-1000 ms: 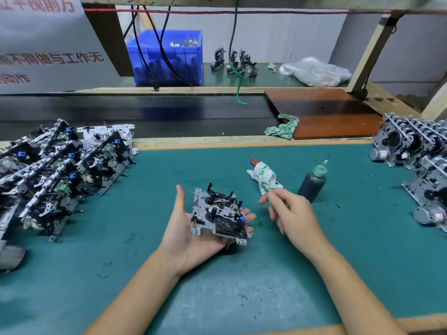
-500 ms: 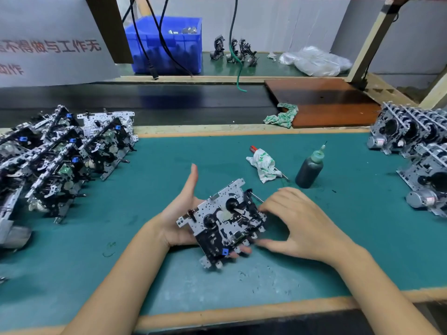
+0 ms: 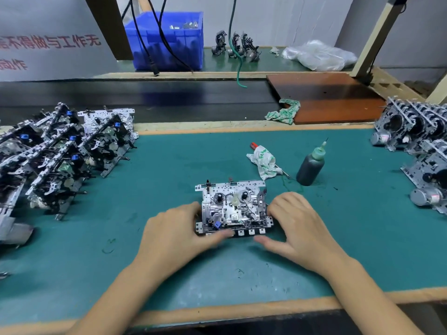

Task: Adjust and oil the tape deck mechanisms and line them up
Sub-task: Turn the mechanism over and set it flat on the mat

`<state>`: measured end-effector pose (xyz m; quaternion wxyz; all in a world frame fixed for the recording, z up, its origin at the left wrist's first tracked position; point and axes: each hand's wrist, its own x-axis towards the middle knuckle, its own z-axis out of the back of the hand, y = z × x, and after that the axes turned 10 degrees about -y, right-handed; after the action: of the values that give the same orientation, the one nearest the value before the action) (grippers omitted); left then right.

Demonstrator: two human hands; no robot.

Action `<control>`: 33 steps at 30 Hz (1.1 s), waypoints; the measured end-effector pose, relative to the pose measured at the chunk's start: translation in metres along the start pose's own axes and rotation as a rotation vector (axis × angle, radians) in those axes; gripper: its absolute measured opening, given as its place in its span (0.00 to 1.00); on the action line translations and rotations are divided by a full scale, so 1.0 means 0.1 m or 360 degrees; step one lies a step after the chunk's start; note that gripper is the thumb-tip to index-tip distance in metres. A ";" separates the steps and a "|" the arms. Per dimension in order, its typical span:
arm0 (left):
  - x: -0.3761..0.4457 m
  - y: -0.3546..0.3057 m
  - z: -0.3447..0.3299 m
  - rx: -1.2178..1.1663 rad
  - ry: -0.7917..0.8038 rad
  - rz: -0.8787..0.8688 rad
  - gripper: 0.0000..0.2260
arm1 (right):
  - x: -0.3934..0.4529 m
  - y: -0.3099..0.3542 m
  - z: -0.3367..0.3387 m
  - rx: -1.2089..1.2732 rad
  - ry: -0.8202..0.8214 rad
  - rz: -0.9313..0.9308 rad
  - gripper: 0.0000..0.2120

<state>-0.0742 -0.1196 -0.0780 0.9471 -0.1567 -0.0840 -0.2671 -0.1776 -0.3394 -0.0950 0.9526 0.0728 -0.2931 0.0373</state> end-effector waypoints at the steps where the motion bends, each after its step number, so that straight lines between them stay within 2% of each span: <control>1: -0.03 -0.06 -0.02 0.0100 -0.0064 -0.0040 0.38 | 0.00 0.00 -0.01 -0.0019 -0.0008 0.0016 0.27; 7: -0.08 -0.12 -0.07 -0.0003 -0.0456 -0.0253 0.30 | 0.01 0.01 -0.08 -0.0155 -0.0266 0.0081 0.24; 15: -0.07 -0.10 -0.14 -0.0034 -0.0734 -0.0327 0.28 | 0.00 0.02 -0.11 -0.0043 -0.0309 0.0005 0.23; 19: -0.05 -0.09 -0.16 -0.0051 -0.0683 -0.0349 0.28 | 0.01 0.03 -0.10 0.0020 -0.0267 0.0001 0.25; 24: -0.05 0.02 -0.17 -0.0243 -0.0506 -0.0645 0.28 | -0.01 -0.02 -0.09 -0.0117 -0.0276 -0.0026 0.23; 28: -0.04 0.02 -0.18 -0.0100 -0.0646 -0.0667 0.24 | 0.00 -0.03 -0.07 0.0024 -0.0224 -0.0040 0.24; 30: -0.03 0.03 -0.19 -0.0079 -0.0699 -0.0666 0.25 | -0.01 -0.03 -0.05 0.0095 -0.0194 -0.0035 0.25; 33: -0.03 0.05 -0.17 -0.0132 -0.0646 -0.0676 0.30 | -0.02 -0.04 -0.06 0.0113 -0.0203 -0.0003 0.24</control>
<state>-0.0730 -0.1201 -0.0963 0.8267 -0.2245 -0.2917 -0.4256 -0.1759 -0.3425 -0.1014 0.9288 0.1089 -0.3518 0.0422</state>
